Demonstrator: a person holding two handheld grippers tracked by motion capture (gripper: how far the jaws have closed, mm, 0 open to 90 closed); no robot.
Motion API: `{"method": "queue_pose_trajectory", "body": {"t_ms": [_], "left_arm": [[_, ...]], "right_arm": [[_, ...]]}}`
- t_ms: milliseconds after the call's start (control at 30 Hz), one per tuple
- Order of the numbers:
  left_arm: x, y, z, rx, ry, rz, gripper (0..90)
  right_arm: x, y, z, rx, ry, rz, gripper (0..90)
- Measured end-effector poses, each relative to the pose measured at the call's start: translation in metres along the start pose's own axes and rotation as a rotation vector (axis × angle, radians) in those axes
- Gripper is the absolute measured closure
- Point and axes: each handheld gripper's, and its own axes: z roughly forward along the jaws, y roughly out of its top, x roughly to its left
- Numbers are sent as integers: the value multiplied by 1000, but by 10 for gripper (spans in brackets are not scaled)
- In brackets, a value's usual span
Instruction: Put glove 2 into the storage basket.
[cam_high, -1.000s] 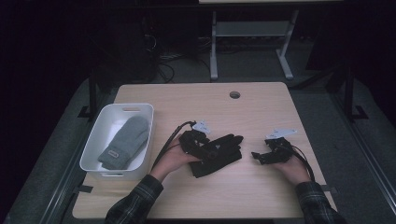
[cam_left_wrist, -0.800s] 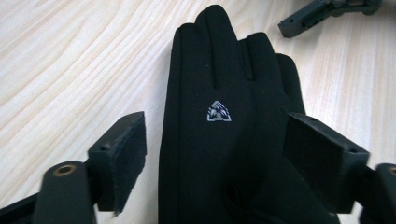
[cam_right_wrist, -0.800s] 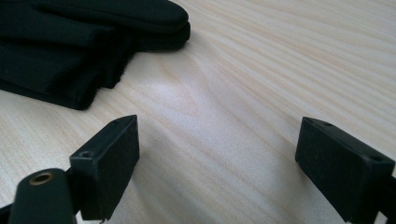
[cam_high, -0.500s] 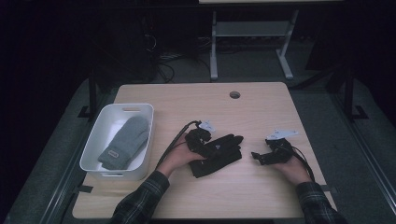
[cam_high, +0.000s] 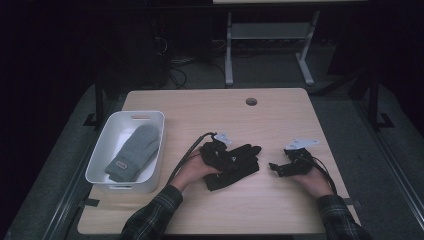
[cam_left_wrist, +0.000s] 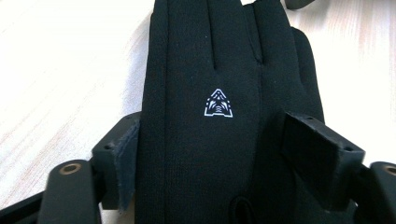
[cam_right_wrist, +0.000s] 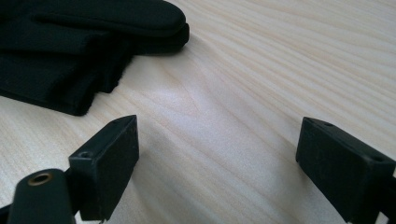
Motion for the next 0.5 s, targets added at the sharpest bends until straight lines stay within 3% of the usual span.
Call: {"method": "queue_pose_trajectory", "body": {"t_ms": [100,167,267,367,500], "left_arm": [[0,-1,-1,-7,-24,6,312],[0,-2,-1,-15,-81,1,456],[1,-3,-1,-16,-120,-10,574],[0,-2,-2,-10,-126,-20,654],[-5,3,-4,3,-101,-14,681]], "right_arm": [[0,0,0,0,-1,1,131],[0,0,0,0,-1,2,131],[0,0,0,-1,-1,1,131],[0,0,0,-1,-2,1,131],[0,0,0,0,-1,4,131]]}}
